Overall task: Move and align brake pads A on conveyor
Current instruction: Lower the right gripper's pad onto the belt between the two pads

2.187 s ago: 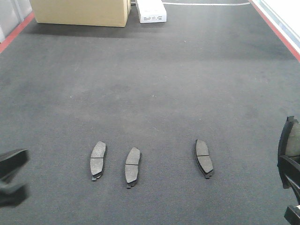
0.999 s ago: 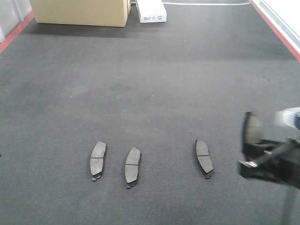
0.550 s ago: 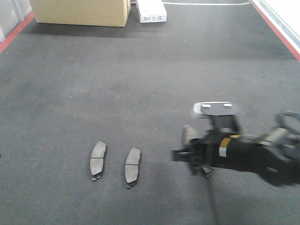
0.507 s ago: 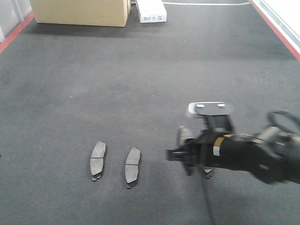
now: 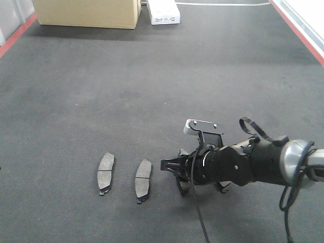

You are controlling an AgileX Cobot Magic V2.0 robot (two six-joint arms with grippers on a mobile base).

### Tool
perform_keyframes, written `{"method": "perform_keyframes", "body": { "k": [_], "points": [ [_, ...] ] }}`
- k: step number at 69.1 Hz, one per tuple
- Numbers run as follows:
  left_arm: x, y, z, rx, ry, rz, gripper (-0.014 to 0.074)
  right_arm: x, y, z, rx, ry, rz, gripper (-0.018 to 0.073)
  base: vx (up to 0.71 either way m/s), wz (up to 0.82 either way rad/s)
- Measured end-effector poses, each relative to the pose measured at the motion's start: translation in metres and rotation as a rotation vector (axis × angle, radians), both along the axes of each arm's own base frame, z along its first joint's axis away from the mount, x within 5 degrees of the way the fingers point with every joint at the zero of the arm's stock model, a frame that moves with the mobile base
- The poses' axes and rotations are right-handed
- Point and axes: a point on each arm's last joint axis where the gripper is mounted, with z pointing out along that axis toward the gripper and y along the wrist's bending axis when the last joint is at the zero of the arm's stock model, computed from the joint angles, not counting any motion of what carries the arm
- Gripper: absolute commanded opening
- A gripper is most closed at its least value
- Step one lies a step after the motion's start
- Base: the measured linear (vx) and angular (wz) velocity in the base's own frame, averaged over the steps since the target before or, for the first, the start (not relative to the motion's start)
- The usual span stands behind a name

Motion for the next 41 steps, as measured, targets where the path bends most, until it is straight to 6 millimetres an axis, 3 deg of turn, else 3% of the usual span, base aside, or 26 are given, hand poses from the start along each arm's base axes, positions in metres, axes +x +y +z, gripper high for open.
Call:
{"method": "perform_keyframes", "body": {
  "k": [9, 28, 41],
  "points": [
    [0.0000, 0.0000, 0.0000, 0.000, 0.000, 0.000, -0.0006, 0.0019, 0.0010, -0.0021, 0.003, -0.006, -0.002, 0.0125, 0.00, 0.00],
    [0.0000, 0.0000, 0.0000, 0.000, 0.000, 0.000, -0.0006, 0.0024, 0.0013, -0.0018, 0.006, -0.007, -0.004, 0.0435, 0.00, 0.00],
    [0.0000, 0.0000, 0.0000, 0.000, 0.000, 0.000, -0.0006, 0.0021, 0.0012, -0.0007, 0.006, -0.008, -0.004, 0.0515, 0.00, 0.00]
  ]
}}
